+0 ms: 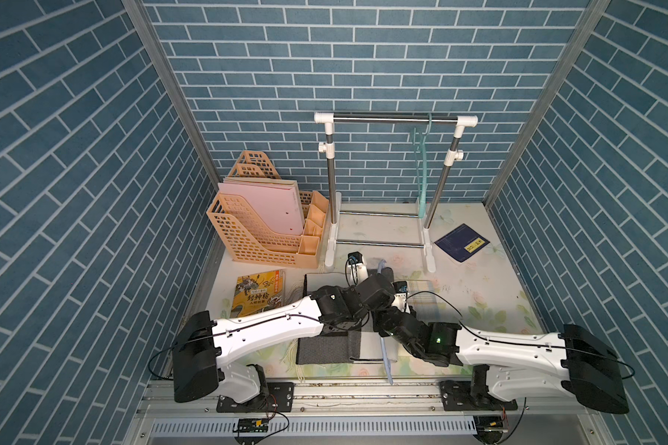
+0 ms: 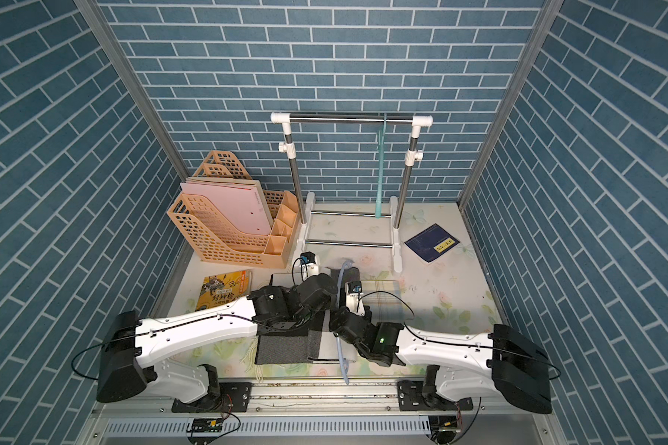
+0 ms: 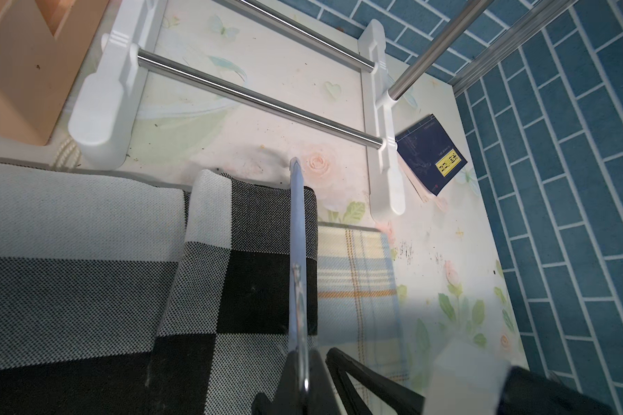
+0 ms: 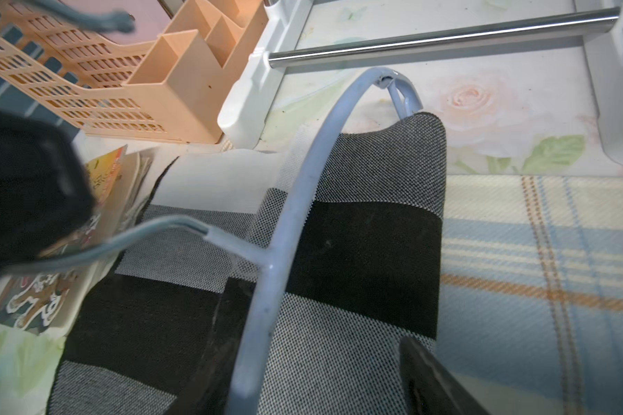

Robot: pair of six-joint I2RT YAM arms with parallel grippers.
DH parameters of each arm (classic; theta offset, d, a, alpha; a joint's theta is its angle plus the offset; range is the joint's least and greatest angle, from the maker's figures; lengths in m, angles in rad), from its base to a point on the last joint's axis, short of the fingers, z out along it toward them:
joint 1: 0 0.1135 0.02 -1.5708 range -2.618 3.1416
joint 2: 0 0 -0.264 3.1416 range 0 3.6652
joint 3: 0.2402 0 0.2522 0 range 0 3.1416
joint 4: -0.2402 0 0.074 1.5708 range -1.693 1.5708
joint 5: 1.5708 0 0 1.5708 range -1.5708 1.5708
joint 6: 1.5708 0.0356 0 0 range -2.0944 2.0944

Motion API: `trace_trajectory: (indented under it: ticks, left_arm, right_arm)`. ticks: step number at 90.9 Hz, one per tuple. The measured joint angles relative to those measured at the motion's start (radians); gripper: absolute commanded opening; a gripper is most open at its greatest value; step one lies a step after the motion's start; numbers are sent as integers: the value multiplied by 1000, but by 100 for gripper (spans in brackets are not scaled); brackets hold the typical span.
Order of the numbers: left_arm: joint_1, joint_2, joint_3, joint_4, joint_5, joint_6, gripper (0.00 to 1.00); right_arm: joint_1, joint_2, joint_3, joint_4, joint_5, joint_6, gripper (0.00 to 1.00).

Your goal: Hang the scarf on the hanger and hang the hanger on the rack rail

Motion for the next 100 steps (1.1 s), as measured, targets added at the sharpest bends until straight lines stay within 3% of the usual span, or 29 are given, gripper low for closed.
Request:
trace_trajectory:
  ticks: [19, 52, 62, 80, 100]
  left_arm:
    - [-2, 0, 0, 32, 25, 13, 51]
    - [-9, -51, 0, 61, 78, 91, 92]
    - [-3, -101, -5, 61, 80, 110, 93]
    - [56, -214, -146, 126, 103, 135, 87]
    - [212, -84, -298, 194, 184, 174, 79]
  right_arm:
    - [-50, -26, 1, -39, 14, 18, 61]
    - [-129, -214, -137, -54, -47, 29, 56]
    - [-144, -239, -164, -59, -63, 37, 55]
    - [-146, -247, -169, -46, -87, 39, 35]
    - [-146, -243, -169, -5, -123, 33, 16]
